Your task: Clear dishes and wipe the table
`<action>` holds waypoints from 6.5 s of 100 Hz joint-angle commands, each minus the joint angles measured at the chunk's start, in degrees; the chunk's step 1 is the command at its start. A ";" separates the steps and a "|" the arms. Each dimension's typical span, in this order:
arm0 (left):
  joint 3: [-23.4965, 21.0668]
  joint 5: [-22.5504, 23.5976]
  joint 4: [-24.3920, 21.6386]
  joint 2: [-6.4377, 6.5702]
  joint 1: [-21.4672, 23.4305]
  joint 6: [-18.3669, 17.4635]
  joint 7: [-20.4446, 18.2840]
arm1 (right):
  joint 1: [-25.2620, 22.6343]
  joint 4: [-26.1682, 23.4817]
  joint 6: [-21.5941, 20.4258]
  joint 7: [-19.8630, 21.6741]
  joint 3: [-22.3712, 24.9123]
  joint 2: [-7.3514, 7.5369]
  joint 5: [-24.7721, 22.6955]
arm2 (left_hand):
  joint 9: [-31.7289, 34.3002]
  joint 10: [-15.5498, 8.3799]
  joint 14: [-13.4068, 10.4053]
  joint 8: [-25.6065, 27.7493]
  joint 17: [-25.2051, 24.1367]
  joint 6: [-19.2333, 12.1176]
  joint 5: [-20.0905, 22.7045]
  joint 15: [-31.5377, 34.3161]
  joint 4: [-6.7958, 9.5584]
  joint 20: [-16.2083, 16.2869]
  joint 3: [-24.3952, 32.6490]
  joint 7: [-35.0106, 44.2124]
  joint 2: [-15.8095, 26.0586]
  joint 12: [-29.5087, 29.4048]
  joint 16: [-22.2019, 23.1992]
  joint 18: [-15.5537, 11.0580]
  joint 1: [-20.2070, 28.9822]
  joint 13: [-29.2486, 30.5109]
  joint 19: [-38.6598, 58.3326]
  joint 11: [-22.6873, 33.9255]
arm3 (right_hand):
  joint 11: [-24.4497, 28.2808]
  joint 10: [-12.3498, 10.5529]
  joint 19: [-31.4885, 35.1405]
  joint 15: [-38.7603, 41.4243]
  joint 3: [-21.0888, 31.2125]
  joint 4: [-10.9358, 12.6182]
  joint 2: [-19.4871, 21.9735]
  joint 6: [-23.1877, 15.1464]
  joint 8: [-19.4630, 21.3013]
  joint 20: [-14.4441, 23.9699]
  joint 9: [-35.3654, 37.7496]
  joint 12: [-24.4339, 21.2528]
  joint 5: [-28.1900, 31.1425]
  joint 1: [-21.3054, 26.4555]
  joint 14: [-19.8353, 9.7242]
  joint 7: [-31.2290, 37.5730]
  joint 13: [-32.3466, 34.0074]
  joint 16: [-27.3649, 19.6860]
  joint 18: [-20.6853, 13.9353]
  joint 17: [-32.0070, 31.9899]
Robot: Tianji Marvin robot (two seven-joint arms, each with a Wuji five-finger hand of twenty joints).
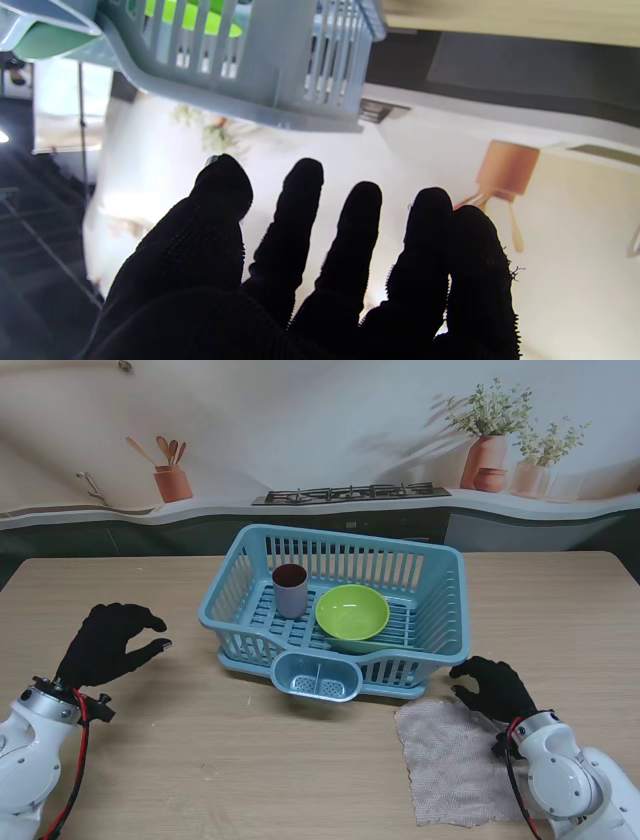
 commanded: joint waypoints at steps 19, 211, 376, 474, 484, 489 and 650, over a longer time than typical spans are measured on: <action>0.30 -0.83 0.34 -0.60 2.91 2.15 -0.61 | -0.40 -0.89 -0.28 1.43 0.19 0.26 -0.72 | 1.82 0.98 2.84 0.31 2.26 1.69 3.39 0.89 2.05 1.66 2.51 -3.20 3.18 -1.20 -0.57 1.47 -3.91 1.35 3.13 -0.51 | -0.72 -0.11 -0.39 -0.53 2.31 2.23 -2.80 0.10 0.21 0.67 0.17 -0.60 1.28 -0.49 -0.68 -0.15 -1.36 -0.31 -0.23 -0.48; 1.10 -9.05 -2.93 -0.78 7.75 6.66 -6.82 | -8.57 -10.42 -9.96 21.92 3.36 4.29 -6.12 | 1.90 1.81 3.81 3.65 0.19 2.93 9.74 -0.34 2.30 1.04 2.76 -17.25 3.27 -1.83 -0.90 1.56 -6.55 0.13 0.92 -1.74 | -9.82 -4.12 -15.25 -12.09 -1.36 1.25 -15.31 -7.94 0.39 0.80 -16.03 -3.00 -12.35 -8.44 -3.88 -5.99 -13.98 -3.64 0.41 -9.99; 0.45 -9.48 -3.21 -1.18 8.60 6.02 -5.38 | -4.15 3.22 -2.23 6.72 -3.68 5.00 -26.10 | 1.97 1.76 3.96 4.00 -0.06 2.86 9.89 -0.31 2.57 0.95 -0.27 -17.44 4.55 -1.81 -0.88 1.47 -5.38 0.02 0.96 -1.70 | 11.43 -3.47 38.05 41.07 19.91 -7.53 -28.11 -11.50 -14.22 11.64 29.90 4.07 22.30 14.08 -0.38 29.71 27.88 7.07 -5.62 39.26; 0.60 -8.99 -3.12 -1.25 8.74 6.78 -4.70 | 6.00 15.14 11.79 -3.82 -8.24 4.36 -25.39 | 1.92 1.77 3.90 4.01 -0.15 2.93 9.91 -0.28 2.68 0.95 -1.03 -17.44 4.86 -1.79 -0.84 1.49 -5.08 -0.08 0.96 -1.67 | 11.41 -1.27 37.12 40.31 20.86 -7.21 -25.70 -10.25 -10.30 12.33 28.20 6.95 21.47 13.44 0.42 29.39 27.26 9.33 -3.07 37.90; 0.65 -8.95 -3.01 -1.23 8.61 6.82 -4.78 | 8.16 16.21 12.39 -3.96 -9.53 4.38 -25.13 | 1.99 1.73 3.94 4.01 -0.13 2.85 9.94 -0.27 2.69 0.97 -1.06 -17.43 4.83 -1.78 -0.84 1.37 -5.04 -0.03 1.02 -1.62 | 11.39 -1.16 37.12 40.25 20.91 -7.21 -25.69 -10.00 -10.14 12.44 28.20 7.02 21.40 13.44 0.49 29.37 27.24 9.34 -2.86 37.67; 0.65 -9.04 -3.01 -1.22 8.59 6.83 -4.85 | 9.11 16.55 12.63 -3.98 -10.12 4.38 -25.01 | 1.96 1.72 3.91 4.01 -0.15 2.89 9.94 -0.25 2.69 0.96 -1.08 -17.43 4.81 -1.78 -0.84 1.39 -5.04 -0.01 1.01 -1.64 | 11.39 -1.14 37.15 40.23 20.91 -7.22 -25.70 -10.05 -10.07 12.50 28.19 7.05 21.39 13.44 0.50 29.38 27.24 9.36 -2.78 37.65; 0.14 -8.97 -2.78 -1.50 9.05 5.90 -3.57 | 3.96 8.81 2.60 1.71 -3.07 4.84 -27.22 | 2.02 1.81 3.92 4.04 -0.13 2.86 9.98 -0.18 2.71 0.98 -1.34 -17.38 4.91 -1.76 -0.82 1.36 -5.03 0.07 1.05 -1.59 | 11.11 -2.07 36.12 39.54 22.08 -6.92 -26.44 -11.23 -8.78 13.02 28.97 7.18 22.33 13.10 0.54 29.80 27.49 8.73 -1.89 36.84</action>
